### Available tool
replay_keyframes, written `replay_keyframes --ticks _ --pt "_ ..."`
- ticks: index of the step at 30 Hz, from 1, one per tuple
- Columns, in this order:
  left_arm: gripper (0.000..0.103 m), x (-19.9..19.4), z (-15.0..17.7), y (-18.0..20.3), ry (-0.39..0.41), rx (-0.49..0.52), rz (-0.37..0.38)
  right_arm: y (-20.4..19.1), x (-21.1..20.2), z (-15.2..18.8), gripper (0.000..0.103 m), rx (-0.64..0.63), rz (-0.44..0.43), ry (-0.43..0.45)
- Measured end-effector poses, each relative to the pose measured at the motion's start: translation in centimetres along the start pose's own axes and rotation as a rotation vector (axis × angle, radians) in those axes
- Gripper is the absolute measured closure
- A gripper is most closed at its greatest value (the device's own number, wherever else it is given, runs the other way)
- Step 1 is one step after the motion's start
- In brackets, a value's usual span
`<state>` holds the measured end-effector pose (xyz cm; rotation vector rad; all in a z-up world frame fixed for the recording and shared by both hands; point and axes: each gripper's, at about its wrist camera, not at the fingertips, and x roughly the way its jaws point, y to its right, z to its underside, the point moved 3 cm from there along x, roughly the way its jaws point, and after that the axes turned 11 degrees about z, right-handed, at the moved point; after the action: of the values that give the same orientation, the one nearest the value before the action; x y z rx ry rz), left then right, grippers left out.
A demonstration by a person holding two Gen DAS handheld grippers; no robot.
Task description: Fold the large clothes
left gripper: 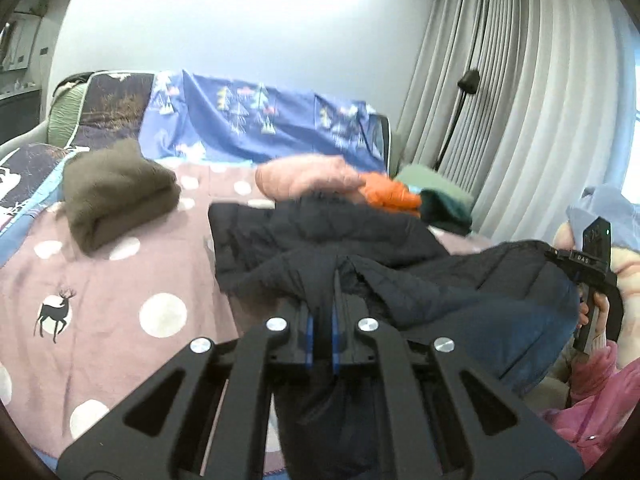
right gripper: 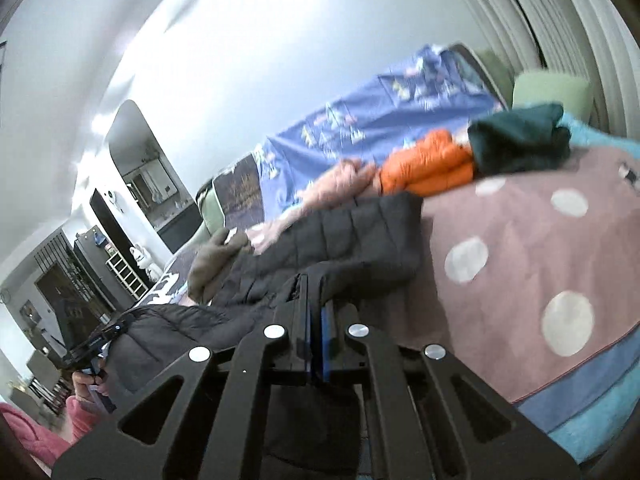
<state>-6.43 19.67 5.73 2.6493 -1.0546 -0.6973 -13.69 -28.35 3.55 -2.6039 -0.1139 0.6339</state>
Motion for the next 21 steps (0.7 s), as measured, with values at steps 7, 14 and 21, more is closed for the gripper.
replay_keyframes --ticks 7,14,21 --pt "0.097 0.9 -0.9 -0.6 0.008 0.006 -0.041 -0.4 2.0 -1.7 0.100 0.011 0.044 0.041" --pt "0.097 6.0 -2.6 -4.2 -0.033 -0.021 -0.101 0.4 9.1 -3.3 0.099 -0.011 0.153 0.037" --pt "0.095 14.2 -2.8 -9.7 -0.127 -0.062 -0.171 2.5 17.8 -2.8 0.099 -0.025 0.273 -0.041"
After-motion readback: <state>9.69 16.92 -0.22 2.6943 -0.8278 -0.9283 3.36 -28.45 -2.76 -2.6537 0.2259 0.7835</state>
